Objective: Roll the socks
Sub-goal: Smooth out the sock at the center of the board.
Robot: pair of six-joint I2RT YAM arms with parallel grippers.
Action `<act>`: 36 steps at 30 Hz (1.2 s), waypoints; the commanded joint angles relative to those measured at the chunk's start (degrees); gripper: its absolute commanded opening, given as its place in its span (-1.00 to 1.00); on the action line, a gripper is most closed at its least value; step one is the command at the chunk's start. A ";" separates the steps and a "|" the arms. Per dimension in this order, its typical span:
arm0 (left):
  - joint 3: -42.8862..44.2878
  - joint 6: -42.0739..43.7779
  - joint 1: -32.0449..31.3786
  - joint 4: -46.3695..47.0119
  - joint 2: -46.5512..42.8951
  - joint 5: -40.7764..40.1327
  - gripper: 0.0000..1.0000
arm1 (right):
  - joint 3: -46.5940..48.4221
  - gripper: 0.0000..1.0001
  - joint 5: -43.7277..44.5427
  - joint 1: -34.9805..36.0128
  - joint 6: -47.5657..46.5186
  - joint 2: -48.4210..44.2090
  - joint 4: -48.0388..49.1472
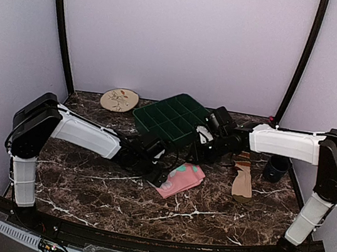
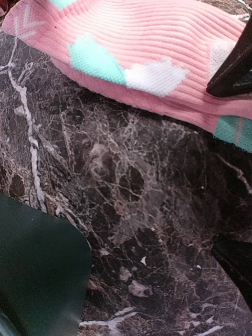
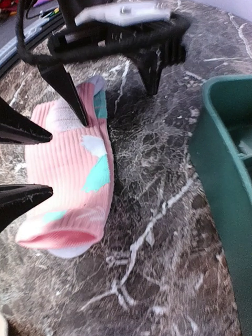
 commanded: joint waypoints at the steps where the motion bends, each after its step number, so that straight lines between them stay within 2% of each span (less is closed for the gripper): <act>1: -1.58 -1.48 0.10 -3.69 -3.04 0.57 0.95 | -1.25 -0.55 2.26 1.39 2.24 4.16 5.02; 6: -2.05 -1.96 0.09 -4.71 -4.57 -0.07 0.95 | -2.96 -0.63 5.72 1.34 4.54 7.01 6.96; 16: -7.20 -4.27 0.01 -5.47 -8.17 0.46 0.90 | -4.63 -0.65 9.26 1.24 6.73 9.31 7.91; 22: -9.51 -5.55 -0.72 -5.35 -9.24 1.09 0.88 | -4.45 -0.66 7.93 1.74 5.40 11.43 6.82; 36: -13.67 -11.70 -2.46 -4.26 -13.89 1.27 0.87 | 3.13 -0.65 6.56 7.16 -1.01 19.28 2.08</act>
